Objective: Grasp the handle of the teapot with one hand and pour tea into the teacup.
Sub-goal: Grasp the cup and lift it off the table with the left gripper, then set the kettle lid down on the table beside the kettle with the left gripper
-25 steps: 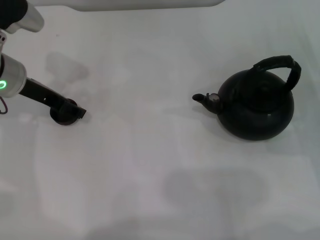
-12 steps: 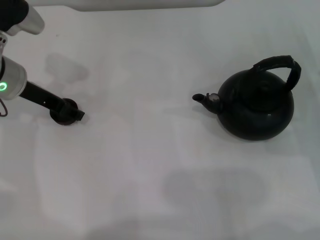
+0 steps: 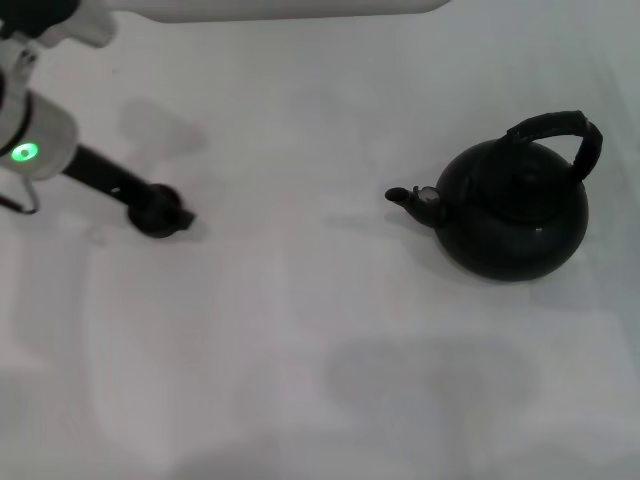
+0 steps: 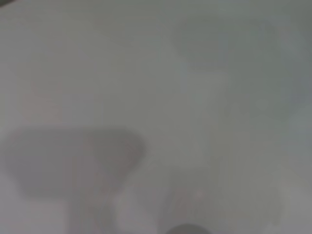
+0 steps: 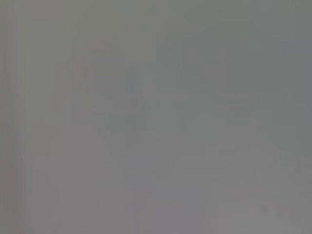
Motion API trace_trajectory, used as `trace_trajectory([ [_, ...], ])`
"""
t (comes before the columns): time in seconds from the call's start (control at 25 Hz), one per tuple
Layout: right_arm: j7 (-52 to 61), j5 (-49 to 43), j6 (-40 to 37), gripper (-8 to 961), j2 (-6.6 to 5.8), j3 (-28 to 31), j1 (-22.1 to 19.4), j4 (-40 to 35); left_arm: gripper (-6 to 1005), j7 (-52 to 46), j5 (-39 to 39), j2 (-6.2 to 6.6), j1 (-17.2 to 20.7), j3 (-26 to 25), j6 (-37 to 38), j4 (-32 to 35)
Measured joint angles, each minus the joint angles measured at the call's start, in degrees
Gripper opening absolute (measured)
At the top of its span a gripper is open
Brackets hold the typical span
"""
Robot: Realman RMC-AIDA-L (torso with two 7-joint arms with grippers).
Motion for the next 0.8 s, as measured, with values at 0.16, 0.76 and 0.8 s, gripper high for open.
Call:
trace_trajectory([
  [0.16,0.00,0.00,0.00,869,0.00,0.00,-0.05,-0.05,706,-0.05,-4.28,-0.06,-2.13,4.84,2.05,-1.21],
  [0.76,0.92,-0.34,-0.02,868,0.00,-0.15,-0.01,-0.28,720,-0.79,-17.14,-0.43,-10.86,27.55,10.72,-7.61],
  [0.8,1.06,-0.34,-0.02,868,0.00,-0.16,-0.01,-0.29,721,-0.81,-17.17,-0.51,-11.05,28.15,11.07,-7.65],
])
